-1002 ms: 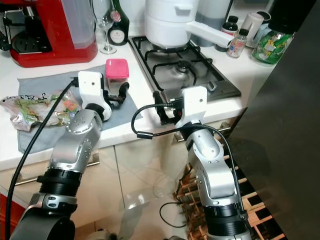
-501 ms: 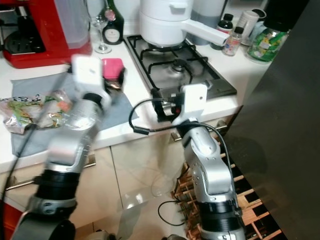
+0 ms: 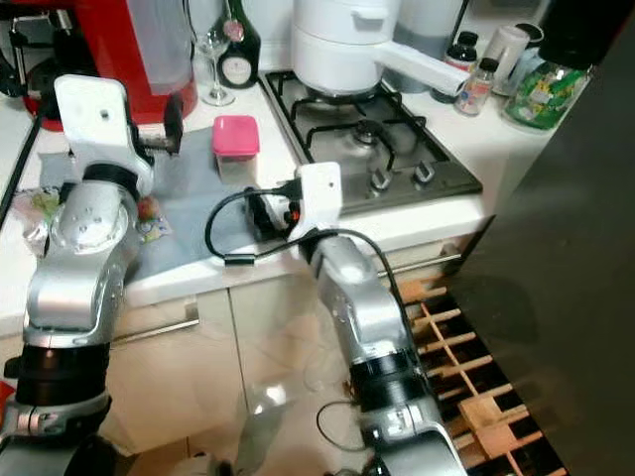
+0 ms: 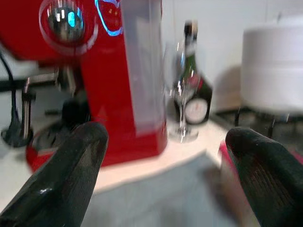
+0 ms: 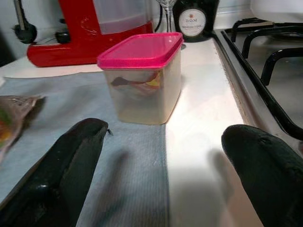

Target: Restocking fridge

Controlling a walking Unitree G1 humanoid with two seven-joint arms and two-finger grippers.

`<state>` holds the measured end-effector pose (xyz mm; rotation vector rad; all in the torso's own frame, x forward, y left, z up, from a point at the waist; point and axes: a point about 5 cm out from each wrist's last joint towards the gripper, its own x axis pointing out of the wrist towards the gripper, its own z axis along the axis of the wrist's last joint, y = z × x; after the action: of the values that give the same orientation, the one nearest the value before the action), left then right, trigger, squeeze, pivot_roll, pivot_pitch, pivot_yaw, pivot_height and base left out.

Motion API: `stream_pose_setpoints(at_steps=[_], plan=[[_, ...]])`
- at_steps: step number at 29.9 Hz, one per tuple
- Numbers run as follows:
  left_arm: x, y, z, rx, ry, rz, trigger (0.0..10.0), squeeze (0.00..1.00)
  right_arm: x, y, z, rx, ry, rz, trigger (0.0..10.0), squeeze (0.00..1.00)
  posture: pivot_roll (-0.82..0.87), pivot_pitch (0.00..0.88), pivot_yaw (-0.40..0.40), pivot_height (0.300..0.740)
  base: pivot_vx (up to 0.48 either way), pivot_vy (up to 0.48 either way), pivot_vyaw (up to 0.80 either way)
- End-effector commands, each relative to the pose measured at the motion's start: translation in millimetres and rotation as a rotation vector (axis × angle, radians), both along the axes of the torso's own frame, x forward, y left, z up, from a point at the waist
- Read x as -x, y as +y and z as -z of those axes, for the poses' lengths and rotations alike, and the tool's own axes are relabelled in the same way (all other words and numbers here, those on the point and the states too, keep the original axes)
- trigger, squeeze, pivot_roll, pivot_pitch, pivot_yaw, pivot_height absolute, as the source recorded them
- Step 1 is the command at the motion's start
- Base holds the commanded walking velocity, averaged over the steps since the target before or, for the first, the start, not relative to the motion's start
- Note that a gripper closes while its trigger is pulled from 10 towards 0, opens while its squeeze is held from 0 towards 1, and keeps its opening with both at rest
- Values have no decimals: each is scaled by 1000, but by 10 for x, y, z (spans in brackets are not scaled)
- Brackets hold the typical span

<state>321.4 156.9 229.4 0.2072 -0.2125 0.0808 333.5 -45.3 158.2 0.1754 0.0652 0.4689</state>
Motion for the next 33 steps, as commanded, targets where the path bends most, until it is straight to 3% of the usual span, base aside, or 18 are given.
stream_pose_setpoints(at_steps=[1, 8, 13, 17, 21, 26, 30, 33], plan=[[24, -48, -13, -31, -10, 28, 10000, 0, -71, -58, -34, 24, -25, 52, 10000, 1000, 148, 0, -60, 740, 0, 0, 0], [154, -73, 63, -102, -40, 30, 10000, 0, -163, -99, -111, 53, -87, 124, 10000, 1000, 150, 0, -64, 740, 0, 0, 0], [226, -167, 220, -122, -22, 123, 10000, 0, -161, 42, -157, 27, -108, 72, 10000, 1000, 136, 0, -80, 740, 0, 0, 0], [283, -79, 284, -121, 2, 111, 10000, 0, -197, 90, -127, -17, -59, 69, 10000, 1000, 147, 0, -97, 740, 0, 0, 0], [332, -25, 250, -128, -15, 102, 10000, 0, -200, 144, -177, -36, -63, 48, 10000, 1000, 176, 0, -124, 740, 0, 0, 0], [378, -50, 137, -62, -49, 188, 10000, 0, -186, 275, -242, -58, -51, 8, 10000, 1000, 197, 0, -152, 740, 0, 0, 0], [372, -65, 52, -101, -80, 200, 10000, 0, -201, 337, -261, -60, -49, -11, 10000, 1000, 205, 0, -157, 740, 0, 0, 0], [381, -83, 56, -75, -74, 220, 10000, 0, -215, 378, -241, -70, -33, -16, 10000, 1000, 216, 0, -153, 740, 0, 0, 0]])
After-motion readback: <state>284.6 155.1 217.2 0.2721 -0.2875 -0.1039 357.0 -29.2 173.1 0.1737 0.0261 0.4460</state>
